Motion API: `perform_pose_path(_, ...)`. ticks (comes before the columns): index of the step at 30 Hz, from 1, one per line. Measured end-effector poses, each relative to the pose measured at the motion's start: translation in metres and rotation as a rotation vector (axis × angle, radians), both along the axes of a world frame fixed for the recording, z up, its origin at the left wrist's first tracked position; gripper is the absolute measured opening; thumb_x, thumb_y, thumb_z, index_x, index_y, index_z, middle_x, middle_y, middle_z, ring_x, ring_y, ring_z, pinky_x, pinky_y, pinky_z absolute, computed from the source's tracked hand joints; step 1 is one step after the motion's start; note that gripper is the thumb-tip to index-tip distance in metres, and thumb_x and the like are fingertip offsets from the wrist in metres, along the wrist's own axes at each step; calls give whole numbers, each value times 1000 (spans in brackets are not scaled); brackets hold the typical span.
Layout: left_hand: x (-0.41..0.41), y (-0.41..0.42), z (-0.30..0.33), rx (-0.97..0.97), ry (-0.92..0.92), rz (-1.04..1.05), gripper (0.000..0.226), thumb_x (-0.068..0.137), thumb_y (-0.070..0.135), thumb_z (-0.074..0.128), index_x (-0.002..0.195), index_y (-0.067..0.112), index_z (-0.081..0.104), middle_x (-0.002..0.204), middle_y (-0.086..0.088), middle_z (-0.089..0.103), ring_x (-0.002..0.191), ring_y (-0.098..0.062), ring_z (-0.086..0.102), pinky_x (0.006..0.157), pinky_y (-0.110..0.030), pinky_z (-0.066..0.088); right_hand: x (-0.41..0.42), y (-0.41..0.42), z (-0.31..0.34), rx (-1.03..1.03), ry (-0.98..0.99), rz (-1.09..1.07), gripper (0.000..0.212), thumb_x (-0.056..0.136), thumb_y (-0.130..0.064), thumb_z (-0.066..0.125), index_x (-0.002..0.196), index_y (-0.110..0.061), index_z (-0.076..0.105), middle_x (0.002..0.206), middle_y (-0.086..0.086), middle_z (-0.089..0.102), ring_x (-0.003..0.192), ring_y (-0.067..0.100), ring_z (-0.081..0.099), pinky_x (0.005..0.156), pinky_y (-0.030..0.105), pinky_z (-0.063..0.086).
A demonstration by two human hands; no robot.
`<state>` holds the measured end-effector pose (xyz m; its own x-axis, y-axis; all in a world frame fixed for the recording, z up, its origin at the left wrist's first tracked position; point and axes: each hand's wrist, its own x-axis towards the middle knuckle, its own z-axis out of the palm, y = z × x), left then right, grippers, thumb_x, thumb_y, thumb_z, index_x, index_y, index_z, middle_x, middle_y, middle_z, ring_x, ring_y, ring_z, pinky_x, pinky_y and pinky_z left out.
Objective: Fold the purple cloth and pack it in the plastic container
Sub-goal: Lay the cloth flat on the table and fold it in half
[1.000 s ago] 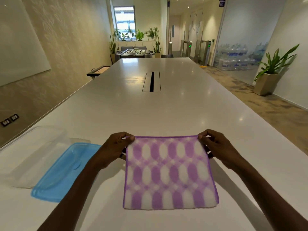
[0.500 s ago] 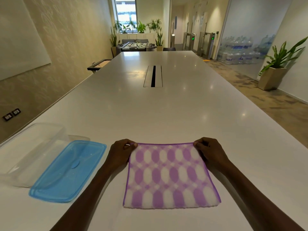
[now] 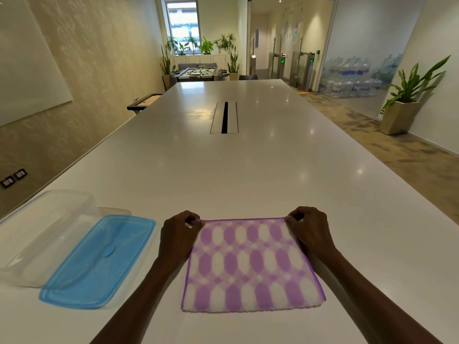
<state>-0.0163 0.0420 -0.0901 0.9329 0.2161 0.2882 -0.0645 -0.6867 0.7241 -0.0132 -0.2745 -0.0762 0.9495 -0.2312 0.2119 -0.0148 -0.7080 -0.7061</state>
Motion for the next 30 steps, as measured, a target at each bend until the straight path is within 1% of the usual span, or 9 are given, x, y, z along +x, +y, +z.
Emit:
perform_pose_path(10,1,0,1,61,7,19,13,78,39,73,78,27,71,75,8,70,75,-12,66,59,-25,44,0,-1,-5,-13,-26,-26,4,81,-16,73,78,-14,73,77,0,72,76,18,65,67,25,41)
perform_pose_path(13,2,-2,3,91,22,50,24,78,42,73,94,23,71,92,3,72,85,-16,66,69,-28,48,0,0,-3,5,-1,-49,9,83,-17,71,91,-12,72,86,4,73,80,20,64,69,25,39)
perform_pose_path(16,-2,-9,5,191,-47,67,36,83,39,69,113,18,64,111,-4,66,99,-22,64,80,-30,47,-9,6,2,-197,-72,-17,21,89,-20,65,108,-10,69,101,8,69,96,27,63,78,32,44)
perform_pose_path(18,-8,-18,10,188,-87,-13,35,88,36,65,117,19,60,118,-4,64,105,-21,62,85,-27,44,-18,19,8,-269,-173,70,26,92,-22,61,114,-9,67,110,10,68,104,29,61,87,36,47)
perform_pose_path(20,-14,-29,11,153,-77,-134,36,91,37,59,123,20,57,129,-2,61,116,-18,59,96,-26,43,-29,36,11,-282,-180,199,33,95,-28,57,123,-12,64,124,9,65,118,27,56,98,36,45)
perform_pose_path(23,-24,-45,3,267,6,-254,54,95,49,45,141,20,44,154,0,38,144,-15,30,119,-34,24,-41,59,-3,-446,-1,403,57,101,-48,31,147,-16,39,155,10,36,146,23,28,120,38,23)
perform_pose_path(25,-29,-49,-5,342,132,-291,67,94,60,32,150,24,27,162,-1,17,150,-18,9,123,-41,9,-45,63,-16,-529,128,436,68,98,-58,14,155,-21,17,164,9,10,152,24,3,124,44,7)
perform_pose_path(27,-31,-47,-11,449,212,-298,75,90,68,22,153,27,17,164,-4,4,151,-23,-3,122,-46,3,-45,61,-26,-568,160,370,75,93,-67,10,155,-25,8,164,10,-3,151,28,-7,123,50,-1)
perform_pose_path(30,-28,-43,-14,553,257,-304,83,83,75,8,153,30,8,163,-5,-6,150,-25,-8,121,-46,0,-42,59,-33,-613,157,255,88,82,-81,1,155,-32,5,163,13,-8,149,37,-10,120,52,-6)
